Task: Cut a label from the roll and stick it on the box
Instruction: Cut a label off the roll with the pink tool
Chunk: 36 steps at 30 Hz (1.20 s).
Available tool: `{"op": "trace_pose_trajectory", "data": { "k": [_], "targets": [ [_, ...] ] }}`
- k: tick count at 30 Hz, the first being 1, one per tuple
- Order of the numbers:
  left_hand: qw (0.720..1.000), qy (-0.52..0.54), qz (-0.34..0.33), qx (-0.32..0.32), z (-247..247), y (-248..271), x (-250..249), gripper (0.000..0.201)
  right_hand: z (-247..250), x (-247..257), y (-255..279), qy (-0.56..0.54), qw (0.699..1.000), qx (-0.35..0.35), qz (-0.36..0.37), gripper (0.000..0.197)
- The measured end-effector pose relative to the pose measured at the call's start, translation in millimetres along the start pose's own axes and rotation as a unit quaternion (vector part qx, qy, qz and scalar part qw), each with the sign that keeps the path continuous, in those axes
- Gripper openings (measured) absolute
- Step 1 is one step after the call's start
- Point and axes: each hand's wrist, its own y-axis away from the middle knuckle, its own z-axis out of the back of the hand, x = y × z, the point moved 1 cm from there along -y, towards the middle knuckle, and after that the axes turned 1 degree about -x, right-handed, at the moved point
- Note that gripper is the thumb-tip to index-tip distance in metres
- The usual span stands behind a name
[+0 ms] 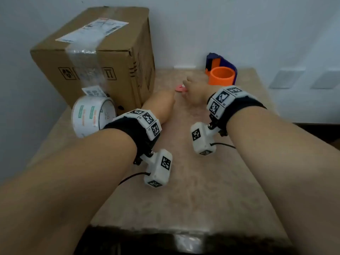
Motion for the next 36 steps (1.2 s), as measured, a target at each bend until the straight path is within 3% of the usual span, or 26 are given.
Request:
{"op": "trace_pose_trajectory", "data": {
  "k": [5,11,15,20,23,26,29,32,36],
  "targets": [
    [1.000,0.011,-0.005,-0.010,0,0,1,0.029,2,1,1,-0.036,0.997,0.059,0.019,0.045],
    [1.000,0.013,-0.012,-0.001,1,7,1,0.026,11,0,17,-0.034,0.998,0.052,-0.004,0.044],
    [0.999,0.032,-0.022,0.005,3,21,1,0.024,3,5,37,-0.053,0.998,0.007,-0.017,0.039],
    [0.998,0.035,-0.050,-0.003,15,56,5,0.019,4,23,72,0.025,0.998,-0.045,-0.025,0.021],
    [0.998,0.040,-0.044,-0.014,33,72,9,0.022,1,27,94,-0.012,0.995,-0.083,-0.053,0.028],
    [0.996,0.049,-0.053,-0.043,52,86,12,0.022,11,35,115,-0.051,0.995,-0.016,-0.079,0.028],
    [0.995,0.047,-0.056,-0.074,71,101,13,0.021,32,47,130,-0.156,0.985,-0.029,-0.065,0.026],
    [0.992,0.046,-0.057,-0.105,93,116,15,0.021,53,63,144,-0.288,0.955,-0.051,-0.057,0.027],
    [0.984,0.064,-0.050,-0.157,121,136,33,0.018,71,91,157,-0.311,0.945,-0.101,-0.007,0.031]
  ]
}}
